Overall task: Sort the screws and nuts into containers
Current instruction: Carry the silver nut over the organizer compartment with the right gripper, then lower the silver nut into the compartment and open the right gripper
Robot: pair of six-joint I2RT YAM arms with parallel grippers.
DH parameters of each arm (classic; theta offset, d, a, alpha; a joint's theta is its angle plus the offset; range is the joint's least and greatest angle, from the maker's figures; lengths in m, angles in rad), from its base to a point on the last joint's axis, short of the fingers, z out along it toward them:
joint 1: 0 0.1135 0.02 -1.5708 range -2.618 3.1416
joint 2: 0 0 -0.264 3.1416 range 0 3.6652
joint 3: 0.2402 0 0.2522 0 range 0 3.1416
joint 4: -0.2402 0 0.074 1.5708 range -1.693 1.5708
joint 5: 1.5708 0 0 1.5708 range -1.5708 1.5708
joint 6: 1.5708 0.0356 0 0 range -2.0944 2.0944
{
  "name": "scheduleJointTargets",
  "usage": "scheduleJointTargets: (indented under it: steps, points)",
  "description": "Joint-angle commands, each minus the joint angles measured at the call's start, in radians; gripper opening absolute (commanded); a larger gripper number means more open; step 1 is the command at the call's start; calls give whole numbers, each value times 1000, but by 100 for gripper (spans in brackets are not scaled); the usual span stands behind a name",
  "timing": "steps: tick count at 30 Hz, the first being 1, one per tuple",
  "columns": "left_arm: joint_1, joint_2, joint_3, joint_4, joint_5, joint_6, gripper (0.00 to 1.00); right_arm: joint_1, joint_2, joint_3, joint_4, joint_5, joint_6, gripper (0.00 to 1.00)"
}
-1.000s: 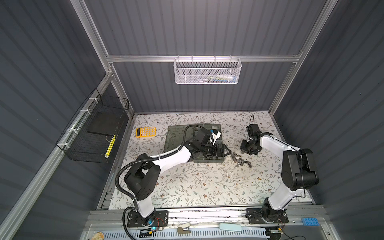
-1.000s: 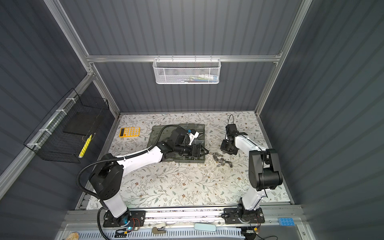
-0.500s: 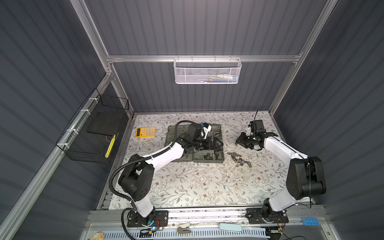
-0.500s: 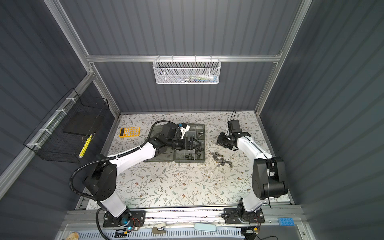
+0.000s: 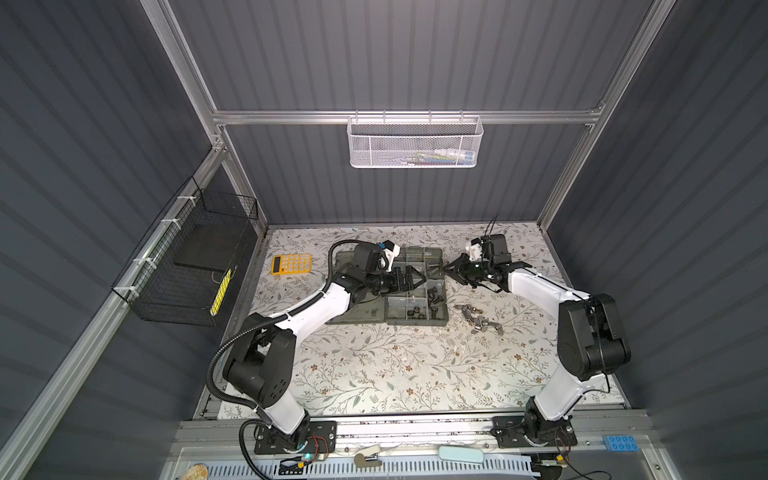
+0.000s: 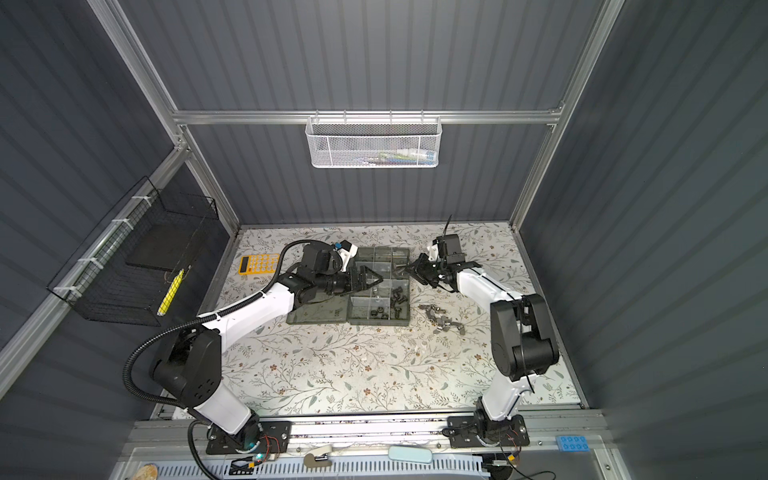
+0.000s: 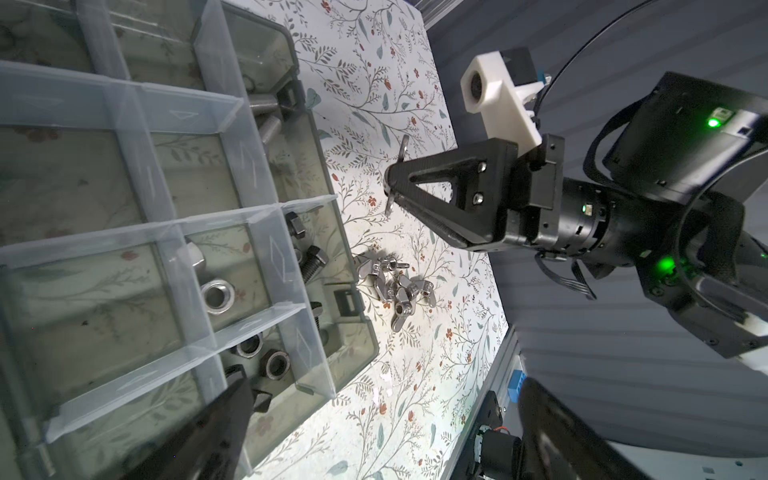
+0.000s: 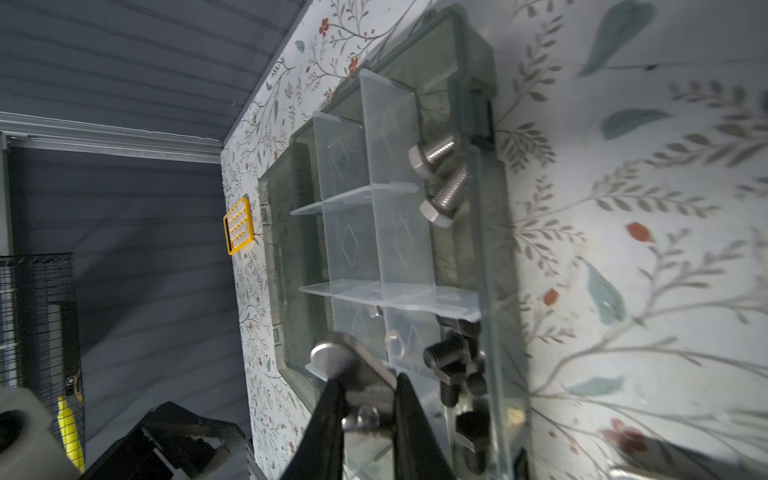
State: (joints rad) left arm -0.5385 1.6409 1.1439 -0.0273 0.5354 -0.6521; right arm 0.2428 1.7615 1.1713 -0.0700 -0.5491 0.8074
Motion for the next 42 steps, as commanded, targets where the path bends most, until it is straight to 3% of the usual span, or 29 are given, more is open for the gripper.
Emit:
scheduleJointTargets:
  steps: [1, 8, 23, 42]
  points:
    - [41, -29, -31, 37, 54, -37, 100, 23, 46, 52, 145, -83, 85, 14]
    - [66, -32, -64, 63, 76, -55, 100, 53, 174, 95, 331, -128, 216, 15]
    - [84, -10, -76, 85, 96, -60, 100, 81, 335, 166, 338, -113, 230, 22]
    - [87, -45, -84, 65, 97, -78, 100, 82, 316, 148, 282, -109, 178, 38]
